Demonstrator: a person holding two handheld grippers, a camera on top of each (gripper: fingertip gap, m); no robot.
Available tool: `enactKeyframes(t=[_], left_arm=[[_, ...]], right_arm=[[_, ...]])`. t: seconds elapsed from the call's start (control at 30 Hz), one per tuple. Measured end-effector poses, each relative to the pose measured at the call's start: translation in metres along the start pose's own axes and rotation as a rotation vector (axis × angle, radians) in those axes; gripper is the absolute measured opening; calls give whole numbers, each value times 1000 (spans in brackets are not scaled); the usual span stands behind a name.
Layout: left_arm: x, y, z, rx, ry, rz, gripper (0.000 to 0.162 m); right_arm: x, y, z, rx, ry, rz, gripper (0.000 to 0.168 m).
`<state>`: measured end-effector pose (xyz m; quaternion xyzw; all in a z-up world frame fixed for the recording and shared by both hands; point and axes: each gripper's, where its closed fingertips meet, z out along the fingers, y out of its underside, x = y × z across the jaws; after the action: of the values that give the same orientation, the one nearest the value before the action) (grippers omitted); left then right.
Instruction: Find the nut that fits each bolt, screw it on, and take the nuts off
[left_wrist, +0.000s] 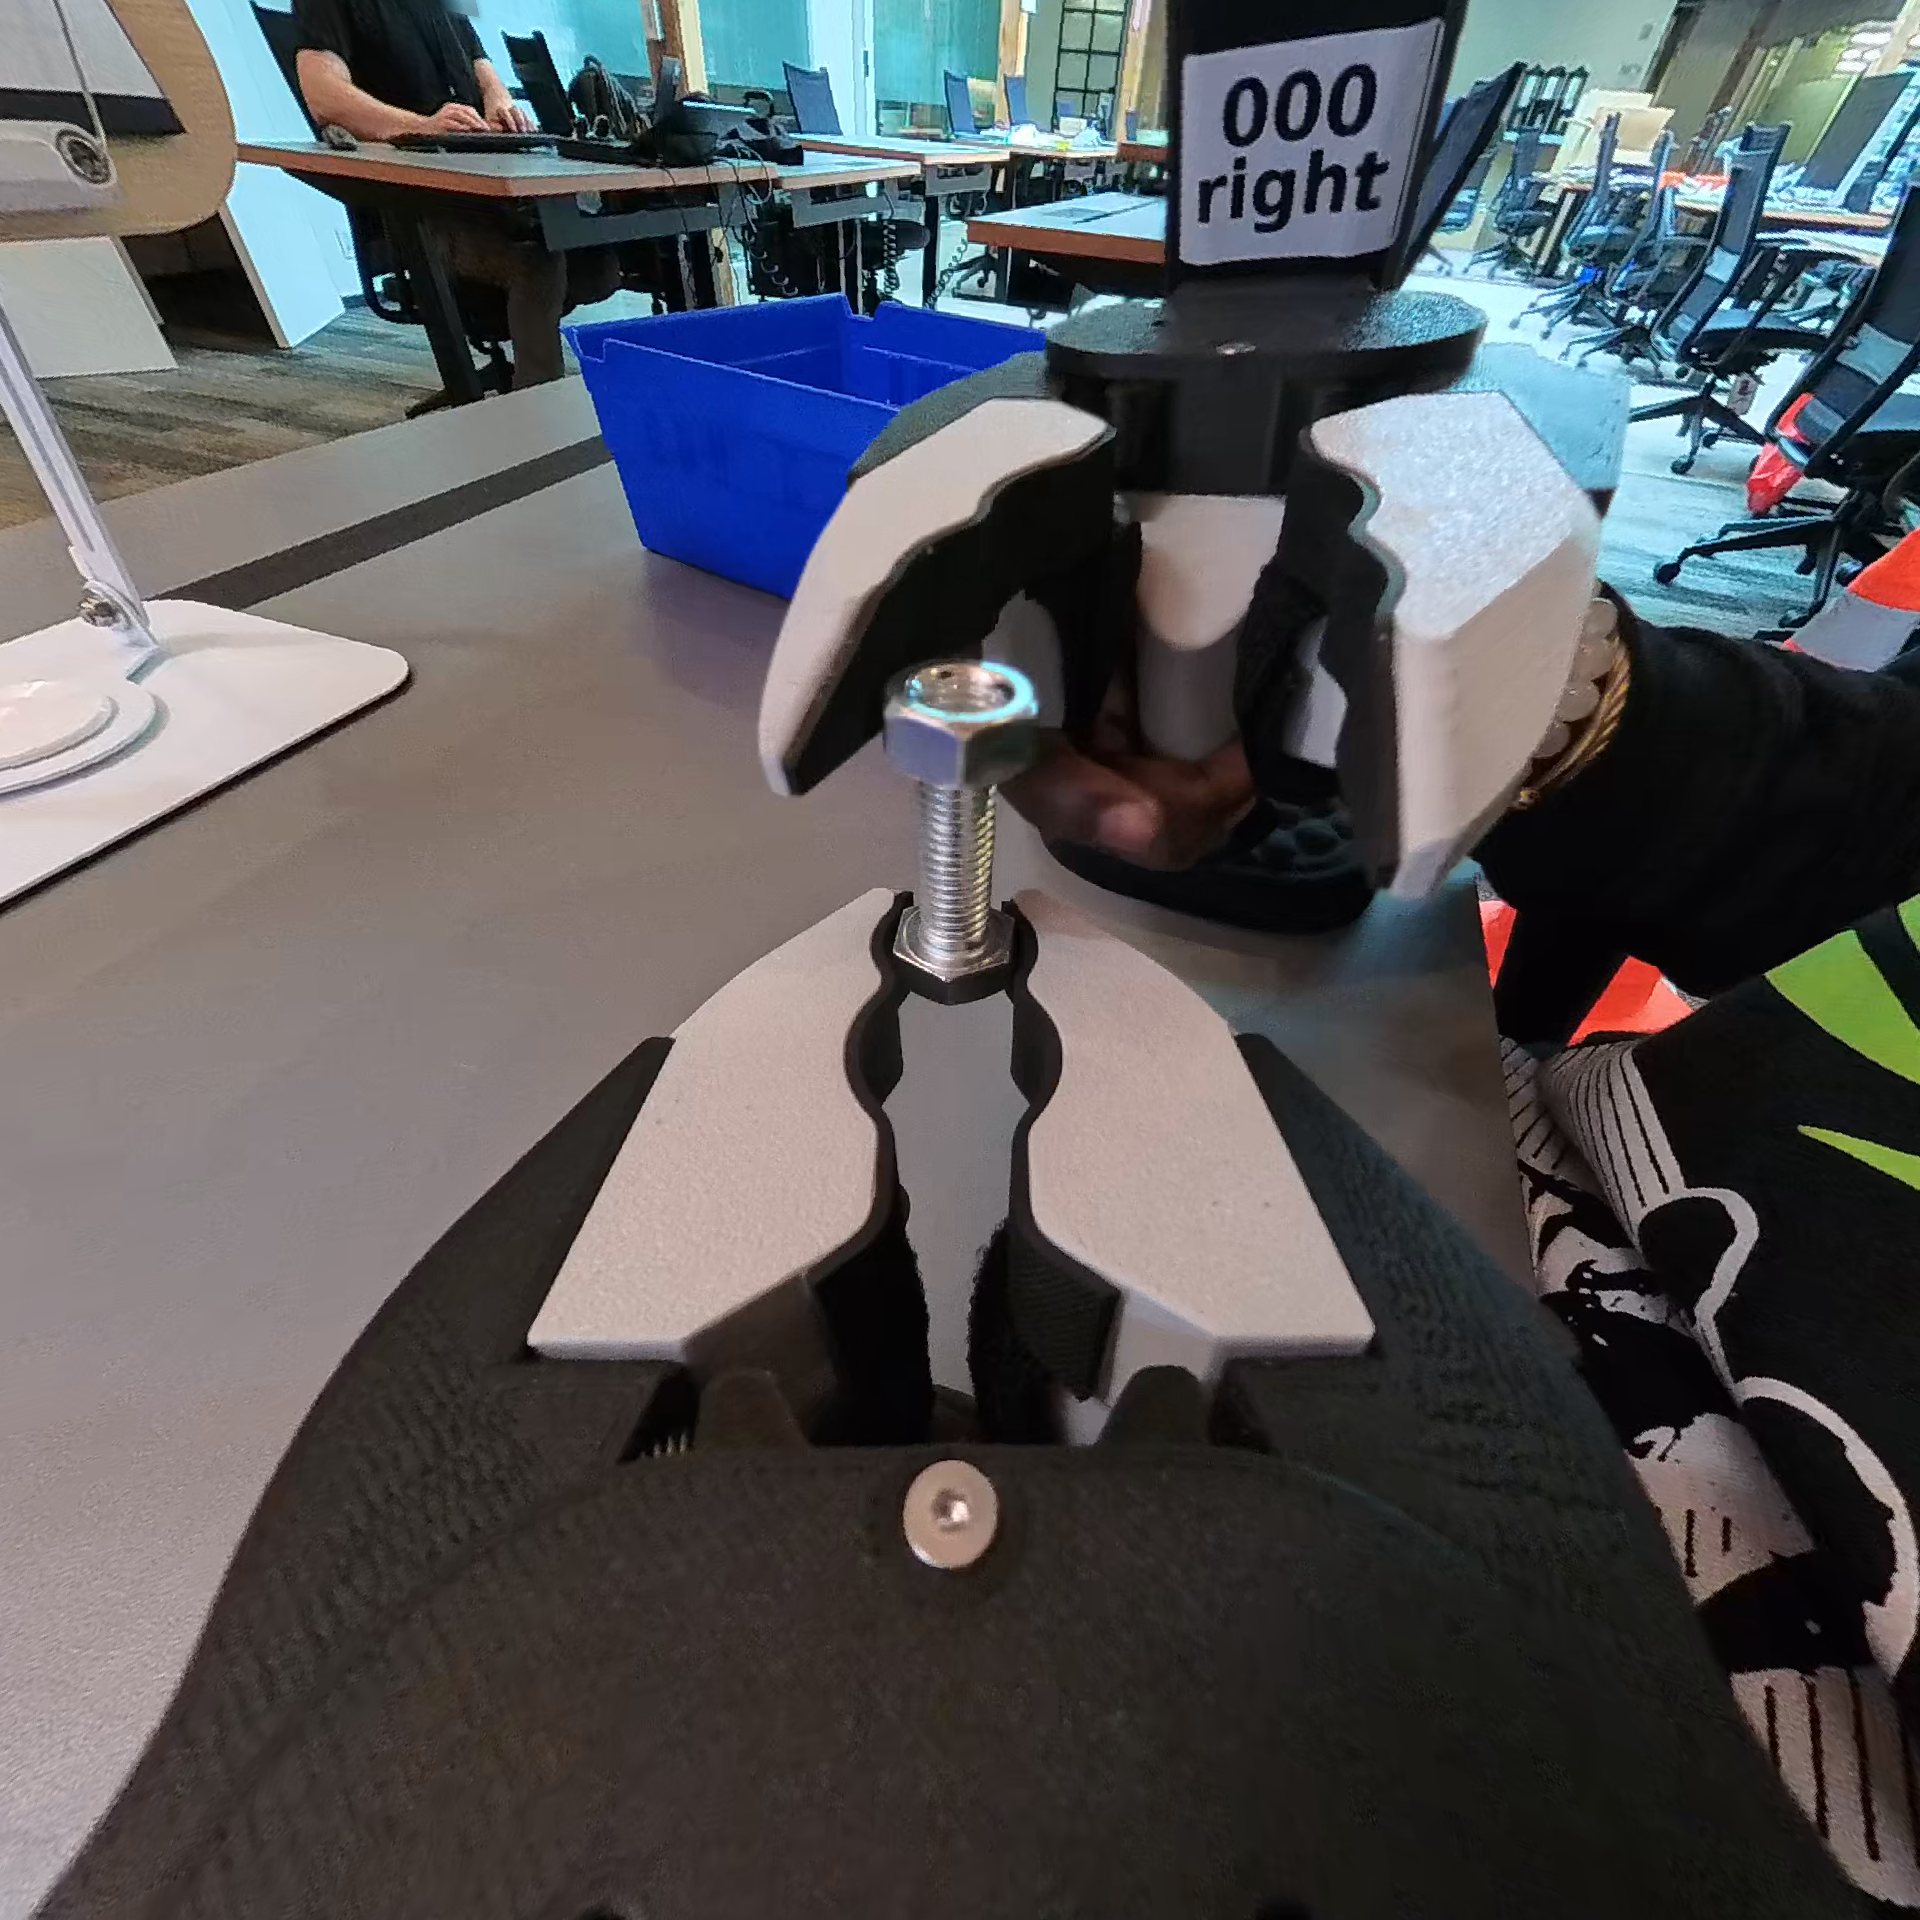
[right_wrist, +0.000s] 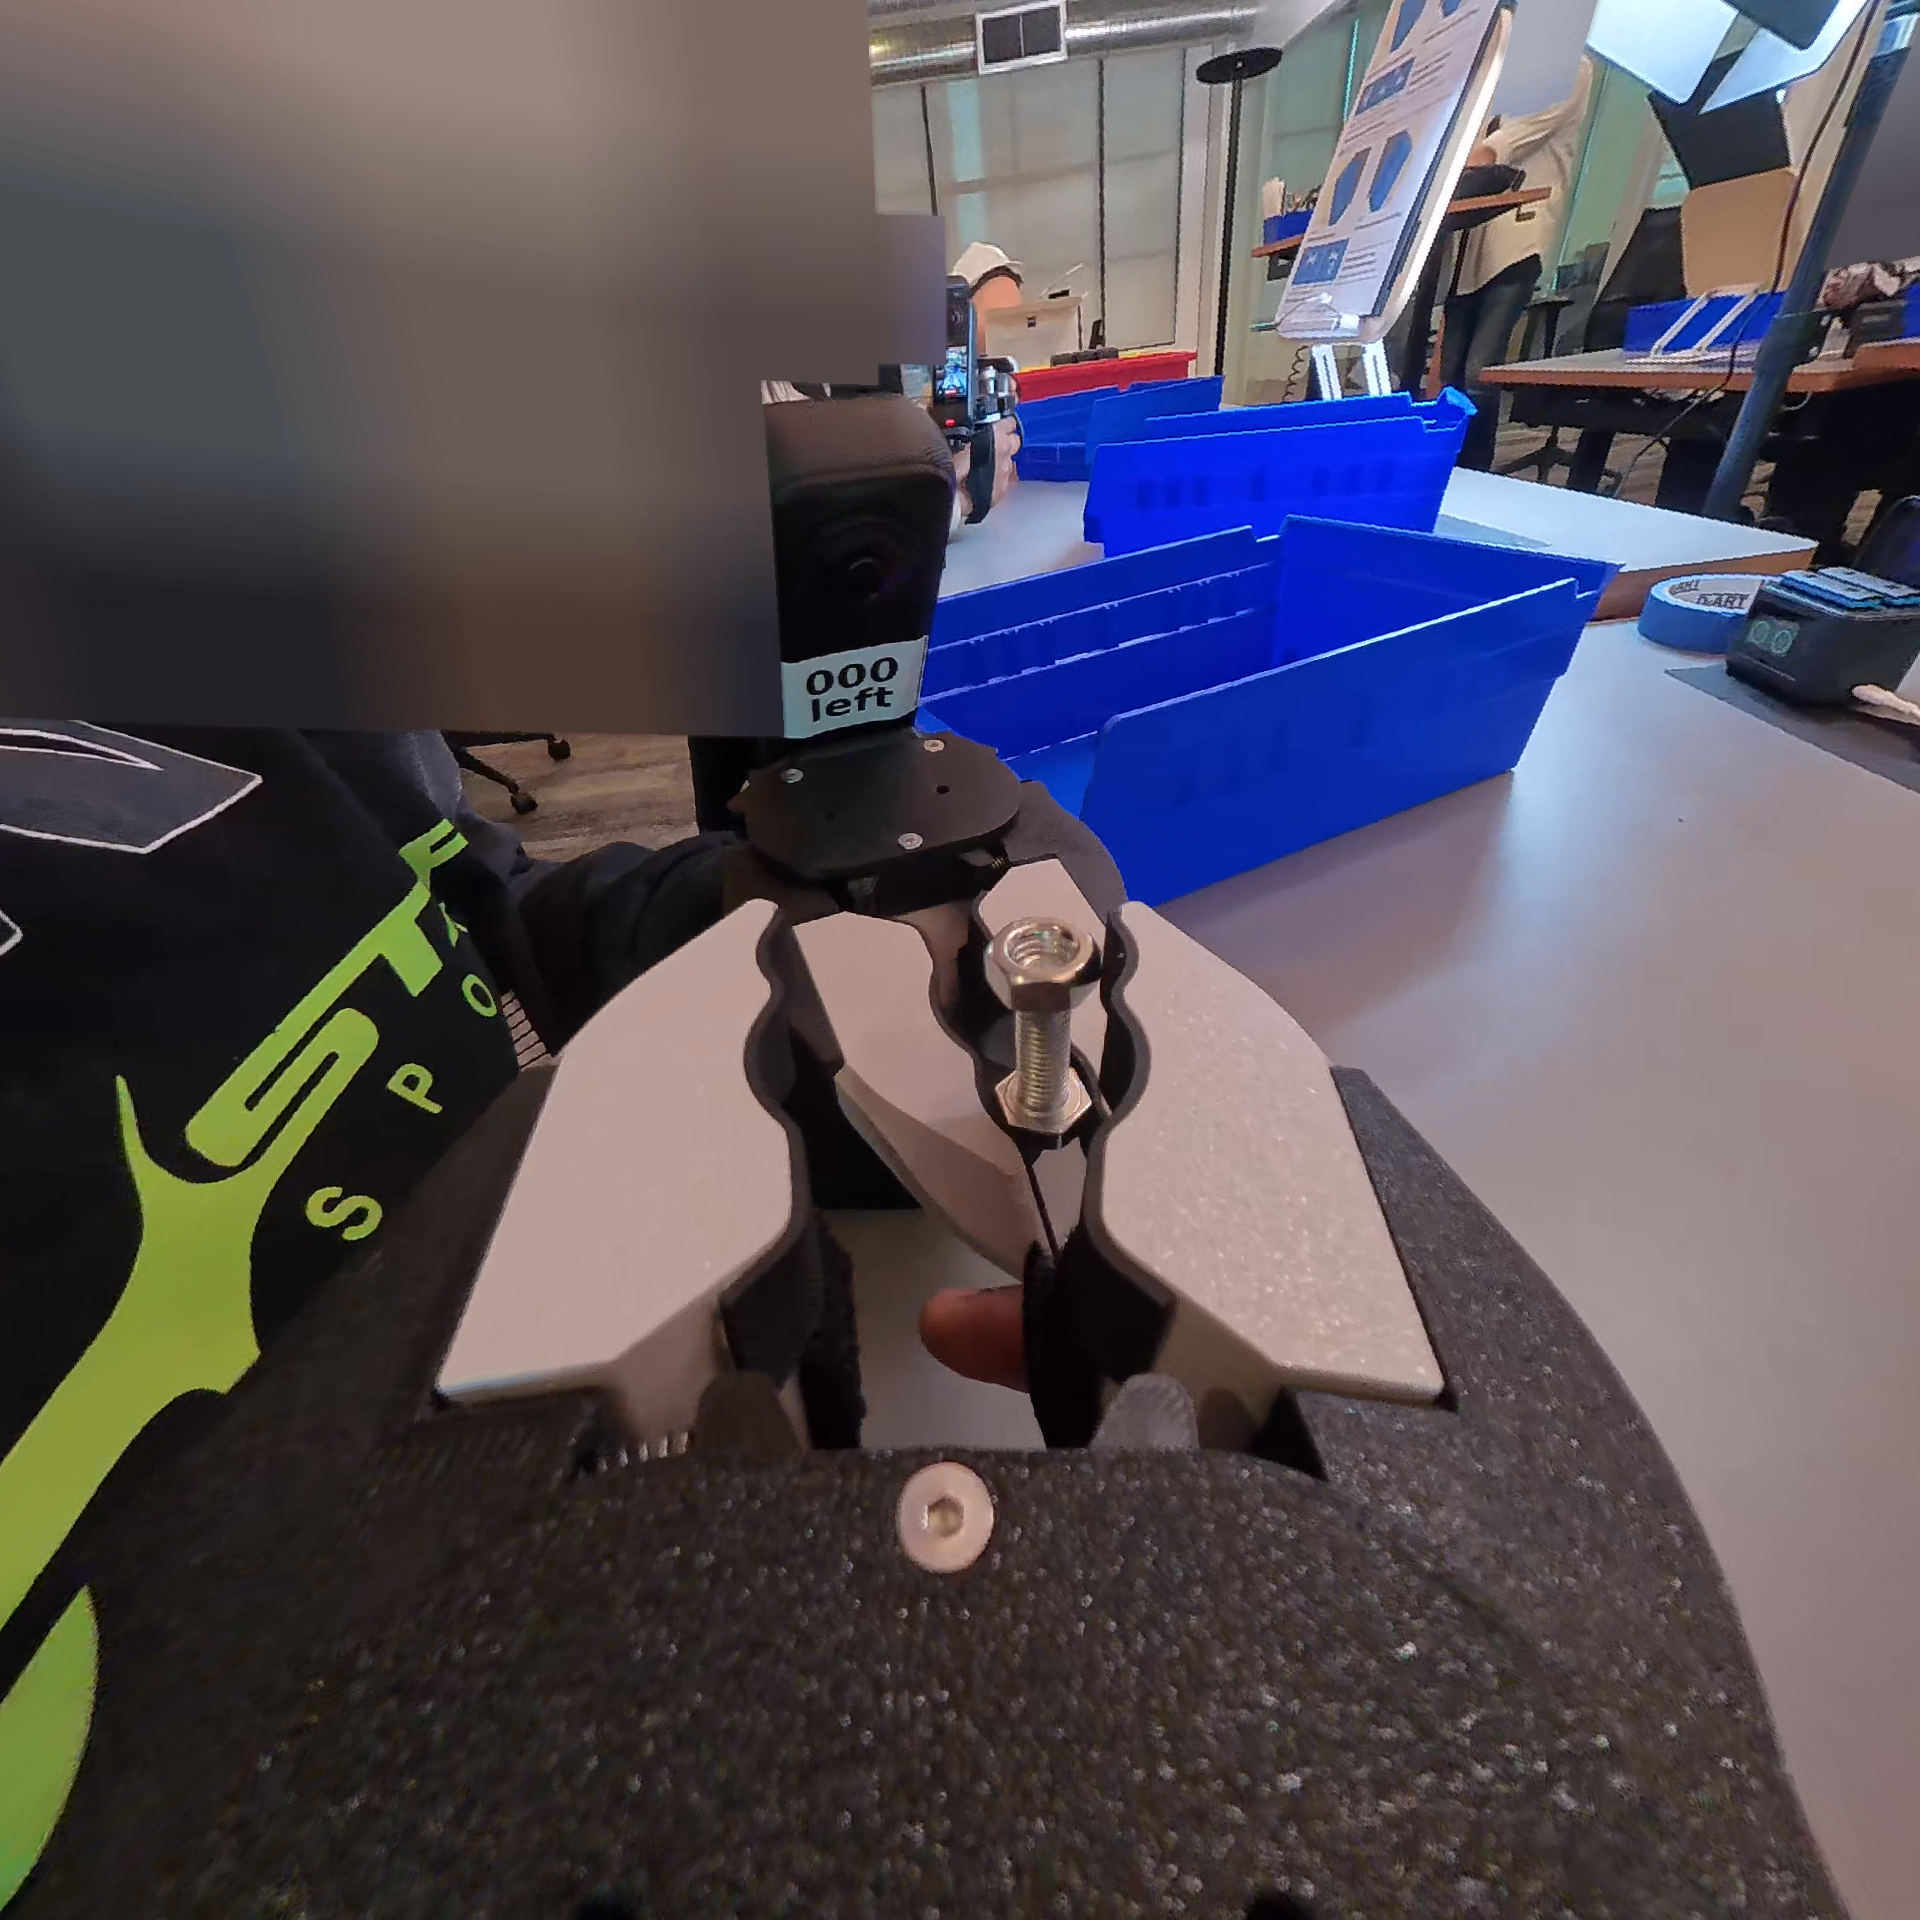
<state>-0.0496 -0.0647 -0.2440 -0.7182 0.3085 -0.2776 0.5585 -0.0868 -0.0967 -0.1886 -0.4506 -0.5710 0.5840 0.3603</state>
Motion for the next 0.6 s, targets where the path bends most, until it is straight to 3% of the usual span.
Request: enactKeyframes(t=[0.4, 0.6], left_arm=[[-2, -1, -1, 7, 0, -17, 16], [1, -1, -2, 10, 11, -8, 16]], right_arm=[[-3, -4, -28, 60, 57, 9, 44], [4, -2, -11, 66, 35, -7, 59]])
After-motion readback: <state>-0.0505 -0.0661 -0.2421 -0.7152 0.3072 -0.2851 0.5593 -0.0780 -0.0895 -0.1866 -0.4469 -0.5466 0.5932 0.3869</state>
